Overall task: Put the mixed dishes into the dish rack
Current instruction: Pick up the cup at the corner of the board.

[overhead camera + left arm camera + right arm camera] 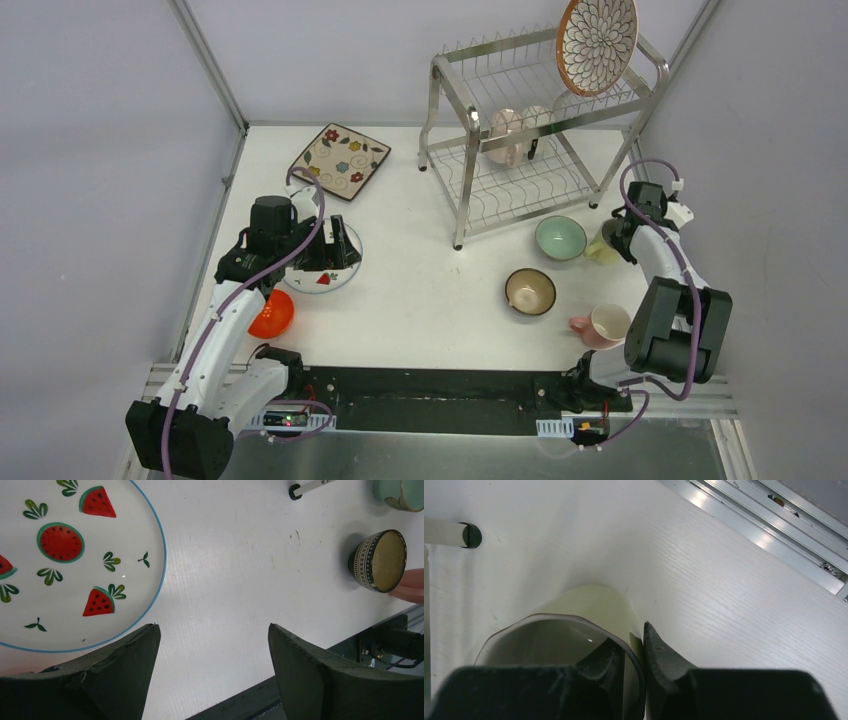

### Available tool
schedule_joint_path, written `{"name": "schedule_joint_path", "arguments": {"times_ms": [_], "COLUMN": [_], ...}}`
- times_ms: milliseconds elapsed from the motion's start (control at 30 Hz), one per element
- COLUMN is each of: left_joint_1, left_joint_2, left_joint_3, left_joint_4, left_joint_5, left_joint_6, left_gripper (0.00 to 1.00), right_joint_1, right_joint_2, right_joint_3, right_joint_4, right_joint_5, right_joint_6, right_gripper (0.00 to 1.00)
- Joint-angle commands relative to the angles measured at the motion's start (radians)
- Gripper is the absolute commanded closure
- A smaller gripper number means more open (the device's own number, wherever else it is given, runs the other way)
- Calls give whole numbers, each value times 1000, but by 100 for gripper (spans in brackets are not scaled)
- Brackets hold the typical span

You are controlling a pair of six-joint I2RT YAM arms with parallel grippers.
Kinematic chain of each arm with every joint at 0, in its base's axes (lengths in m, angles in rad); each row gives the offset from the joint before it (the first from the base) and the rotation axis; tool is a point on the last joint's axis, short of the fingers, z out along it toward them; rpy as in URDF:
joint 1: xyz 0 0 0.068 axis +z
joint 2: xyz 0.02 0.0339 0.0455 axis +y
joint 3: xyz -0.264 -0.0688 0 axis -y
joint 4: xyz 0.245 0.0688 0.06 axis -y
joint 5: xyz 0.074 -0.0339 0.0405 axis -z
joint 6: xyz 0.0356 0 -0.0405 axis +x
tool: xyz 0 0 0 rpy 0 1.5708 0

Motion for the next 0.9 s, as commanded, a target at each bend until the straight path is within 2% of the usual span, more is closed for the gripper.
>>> {"name": "schedule_joint_path", "arguments": {"times_ms": [0,67,300,433,700,867], "left_joint_1": [-8,-8,-8,-8,-8,-10], "left_joint_2": [-18,-15,-14,-13,-21,-22], "left_joint_3": [23,26,22,21,11,8], "left_joint_4": [26,26,27,28,27,30], "left_joint_5": [14,28,18,17,11,58], "left_joint_6": [18,21,14,10,-10,5], "left_gripper": [18,17,17,17,18,17], "right_joint_1": [-8,-8,12,48,220,389], "right_joint_2": [-59,-91,-192,-256,-463,-531], "right_joint_3": [25,55,178,234,231,228], "right_joint_4": [32,11,-121,-220,-373,-433], "right_joint_5": [64,82,116,49,-87,-130], "right_joint_6": [-37,-48,-87,-92,-62,-22], "right_gripper": [90,100,100,100,100,100]}}
